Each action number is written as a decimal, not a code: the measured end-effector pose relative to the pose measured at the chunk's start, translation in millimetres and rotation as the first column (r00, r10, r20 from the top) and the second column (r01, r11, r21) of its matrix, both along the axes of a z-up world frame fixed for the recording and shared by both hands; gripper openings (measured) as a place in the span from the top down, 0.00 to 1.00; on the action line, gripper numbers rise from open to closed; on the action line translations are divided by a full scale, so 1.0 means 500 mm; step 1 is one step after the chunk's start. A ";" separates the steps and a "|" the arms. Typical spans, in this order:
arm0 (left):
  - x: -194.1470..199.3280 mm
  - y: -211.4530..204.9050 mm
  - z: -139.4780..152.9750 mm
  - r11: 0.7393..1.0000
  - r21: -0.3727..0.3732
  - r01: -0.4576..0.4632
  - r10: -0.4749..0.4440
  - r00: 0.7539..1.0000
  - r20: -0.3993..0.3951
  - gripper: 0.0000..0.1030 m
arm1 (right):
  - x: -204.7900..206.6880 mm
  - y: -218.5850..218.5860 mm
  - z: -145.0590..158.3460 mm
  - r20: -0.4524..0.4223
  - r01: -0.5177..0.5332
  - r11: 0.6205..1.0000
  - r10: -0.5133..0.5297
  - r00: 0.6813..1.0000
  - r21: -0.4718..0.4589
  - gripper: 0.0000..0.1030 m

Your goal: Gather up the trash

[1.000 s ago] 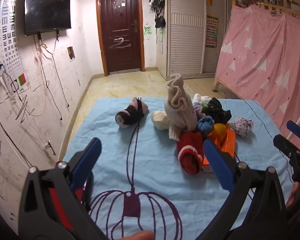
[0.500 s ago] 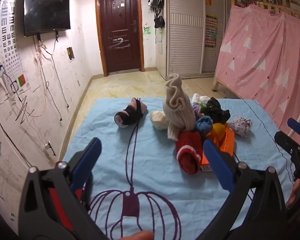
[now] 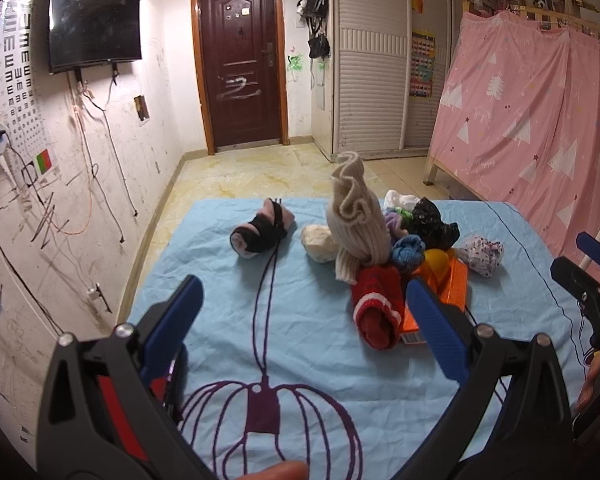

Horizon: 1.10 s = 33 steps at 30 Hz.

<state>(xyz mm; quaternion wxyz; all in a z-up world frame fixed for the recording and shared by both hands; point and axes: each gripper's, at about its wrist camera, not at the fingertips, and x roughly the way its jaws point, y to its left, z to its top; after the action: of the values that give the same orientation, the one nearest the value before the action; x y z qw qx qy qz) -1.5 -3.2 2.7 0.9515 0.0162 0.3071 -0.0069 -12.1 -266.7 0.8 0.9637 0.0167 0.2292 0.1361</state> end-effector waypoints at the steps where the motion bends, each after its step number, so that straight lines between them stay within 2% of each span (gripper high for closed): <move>1: 0.000 -0.002 0.001 1.000 0.000 0.000 0.000 1.000 0.002 0.05 | 0.000 0.001 0.002 0.001 0.000 1.000 0.000 1.000 0.001 0.08; 33: -0.008 -0.002 0.023 1.000 0.007 -0.001 0.001 1.000 0.014 0.05 | -0.005 0.013 0.017 0.020 0.000 1.000 0.000 1.000 -0.012 0.08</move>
<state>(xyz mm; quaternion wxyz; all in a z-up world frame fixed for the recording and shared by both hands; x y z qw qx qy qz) -5.3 -4.0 13.9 0.9536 0.0192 0.3003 -0.0051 -14.8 -260.0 9.4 0.9660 0.0097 0.2202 0.1350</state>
